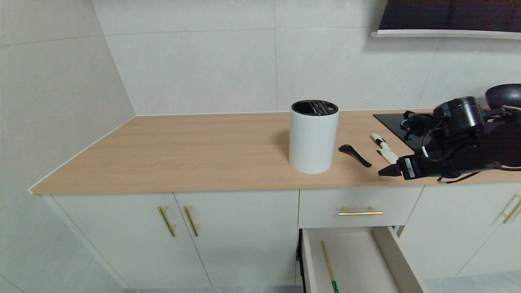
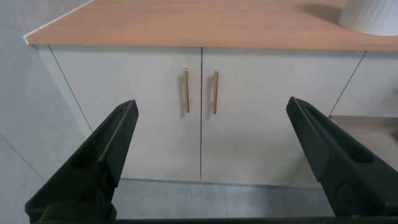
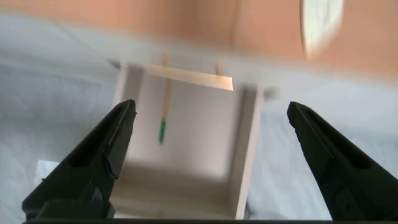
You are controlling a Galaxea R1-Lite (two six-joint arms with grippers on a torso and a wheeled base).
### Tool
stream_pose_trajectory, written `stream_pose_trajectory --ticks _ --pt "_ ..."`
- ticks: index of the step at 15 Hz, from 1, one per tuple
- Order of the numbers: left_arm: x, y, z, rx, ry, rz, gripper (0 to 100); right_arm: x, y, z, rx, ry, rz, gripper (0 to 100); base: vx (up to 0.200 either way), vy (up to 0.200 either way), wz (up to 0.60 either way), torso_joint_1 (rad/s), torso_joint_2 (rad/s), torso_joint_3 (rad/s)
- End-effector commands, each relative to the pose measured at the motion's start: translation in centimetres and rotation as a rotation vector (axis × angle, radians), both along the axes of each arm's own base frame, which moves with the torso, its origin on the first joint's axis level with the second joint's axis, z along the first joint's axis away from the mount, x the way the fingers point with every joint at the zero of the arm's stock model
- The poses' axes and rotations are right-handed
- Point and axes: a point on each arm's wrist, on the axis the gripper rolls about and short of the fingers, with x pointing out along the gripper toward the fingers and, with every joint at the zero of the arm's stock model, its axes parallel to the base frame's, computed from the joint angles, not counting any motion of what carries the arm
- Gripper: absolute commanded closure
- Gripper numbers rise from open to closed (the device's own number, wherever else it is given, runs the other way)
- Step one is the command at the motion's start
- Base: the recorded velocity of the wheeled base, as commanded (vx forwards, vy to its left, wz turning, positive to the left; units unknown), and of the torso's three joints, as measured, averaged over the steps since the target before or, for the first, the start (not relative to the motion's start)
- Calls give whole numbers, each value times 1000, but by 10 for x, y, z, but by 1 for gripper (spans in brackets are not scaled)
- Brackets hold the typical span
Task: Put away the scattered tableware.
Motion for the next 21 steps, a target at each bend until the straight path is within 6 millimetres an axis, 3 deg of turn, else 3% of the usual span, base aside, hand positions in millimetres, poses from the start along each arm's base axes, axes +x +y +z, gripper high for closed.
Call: stream_pose_trajectory --ticks 1,3,8,11,15,21 --pt "0 0 0 0 1 0 0 51 -6 -25 14 13 32 0 0 0 0 0 0 0" --pt "0 0 0 0 -1 0 0 72 -3 -40 1 21 45 0 0 0 0 0 0 0" --pt "0 0 0 0 1 0 0 97 0 -54 13 -59 62 0 0 0 0 0 0 0" --pt "0 0 0 0 1 0 0 124 5 -65 23 -127 83 0 0 0 0 0 0 0" --pt "0 0 0 0 1 0 0 137 7 -66 57 -160 126 0 0 0 0 0 0 0" --pt "0 0 0 0 1 0 0 158 8 -84 73 -172 138 0 0 0 0 0 0 0"
